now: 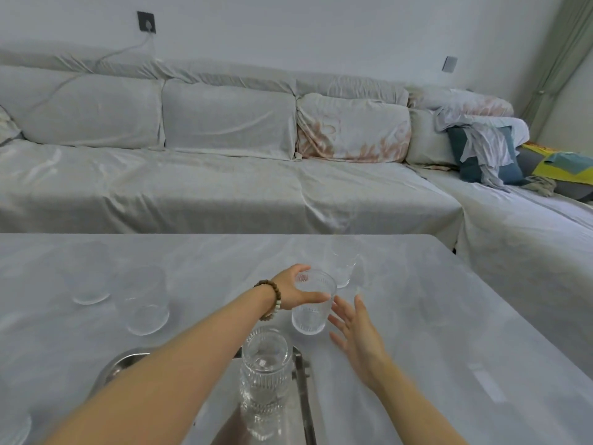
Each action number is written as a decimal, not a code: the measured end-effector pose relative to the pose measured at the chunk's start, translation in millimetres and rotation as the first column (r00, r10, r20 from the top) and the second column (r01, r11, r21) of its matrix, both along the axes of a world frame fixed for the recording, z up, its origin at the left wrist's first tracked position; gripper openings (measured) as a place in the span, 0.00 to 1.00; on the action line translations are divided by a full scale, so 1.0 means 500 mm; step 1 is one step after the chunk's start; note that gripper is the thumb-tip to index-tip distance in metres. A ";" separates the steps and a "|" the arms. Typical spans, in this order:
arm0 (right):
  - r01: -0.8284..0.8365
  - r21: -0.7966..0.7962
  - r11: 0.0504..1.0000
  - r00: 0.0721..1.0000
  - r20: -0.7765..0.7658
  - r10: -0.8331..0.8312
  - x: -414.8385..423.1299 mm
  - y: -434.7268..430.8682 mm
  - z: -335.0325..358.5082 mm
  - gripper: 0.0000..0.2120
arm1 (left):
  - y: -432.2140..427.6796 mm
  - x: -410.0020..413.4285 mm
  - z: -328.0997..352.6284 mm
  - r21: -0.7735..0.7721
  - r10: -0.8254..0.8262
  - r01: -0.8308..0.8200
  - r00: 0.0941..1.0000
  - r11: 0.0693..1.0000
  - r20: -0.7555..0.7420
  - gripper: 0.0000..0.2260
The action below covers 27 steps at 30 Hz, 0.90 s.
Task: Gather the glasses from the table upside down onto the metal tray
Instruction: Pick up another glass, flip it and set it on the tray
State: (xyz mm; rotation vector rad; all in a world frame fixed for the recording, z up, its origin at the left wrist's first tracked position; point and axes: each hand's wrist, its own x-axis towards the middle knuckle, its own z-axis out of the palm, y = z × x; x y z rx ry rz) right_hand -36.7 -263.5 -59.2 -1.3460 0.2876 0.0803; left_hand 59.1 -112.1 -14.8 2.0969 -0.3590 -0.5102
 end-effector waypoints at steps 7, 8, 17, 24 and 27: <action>-0.005 -0.029 1.000 1.000 0.002 0.005 0.008 -0.002 -0.006 0.18 | -0.003 0.013 -0.009 -0.008 -0.047 0.047 0.998 0.999 0.032 0.46; -0.002 -0.038 0.999 1.000 0.007 0.002 0.007 0.001 -0.003 0.18 | -0.003 0.012 -0.009 -0.011 -0.043 0.044 0.998 0.999 0.049 0.45; 0.024 -0.098 0.995 0.968 0.249 0.001 -0.027 0.039 0.109 0.24 | 0.055 -0.051 0.087 -0.478 0.192 -0.175 0.981 0.861 -0.014 0.30; -0.198 0.106 0.974 0.938 0.309 0.157 -0.065 0.121 0.192 0.28 | 0.179 -0.160 0.169 -0.740 0.133 -0.197 0.980 0.643 -0.145 0.28; -0.220 0.070 0.973 0.936 0.297 0.190 -0.086 0.171 0.215 0.27 | 0.238 -0.201 0.171 -0.765 0.137 -0.196 0.980 0.614 -0.142 0.25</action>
